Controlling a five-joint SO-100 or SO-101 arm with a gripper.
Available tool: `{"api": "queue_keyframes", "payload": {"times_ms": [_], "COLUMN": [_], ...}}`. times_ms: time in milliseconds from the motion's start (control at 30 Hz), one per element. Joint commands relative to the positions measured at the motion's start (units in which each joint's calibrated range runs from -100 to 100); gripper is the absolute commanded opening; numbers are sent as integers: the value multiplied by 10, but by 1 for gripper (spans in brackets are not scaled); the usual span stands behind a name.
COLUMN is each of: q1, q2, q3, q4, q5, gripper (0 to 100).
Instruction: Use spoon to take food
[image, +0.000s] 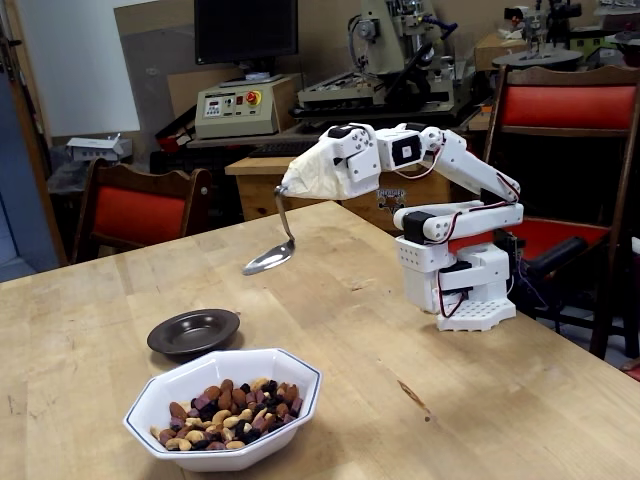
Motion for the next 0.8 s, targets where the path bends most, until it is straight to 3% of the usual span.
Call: {"api": "queue_keyframes", "payload": {"times_ms": [0, 300, 767], "q1": [-28, -33, -32], "q2": [26, 224, 377], "q3": [-39, -52, -172], "q4": [-9, -19, -146], "q5": [2, 2, 2], "gripper": [4, 4, 4]}}
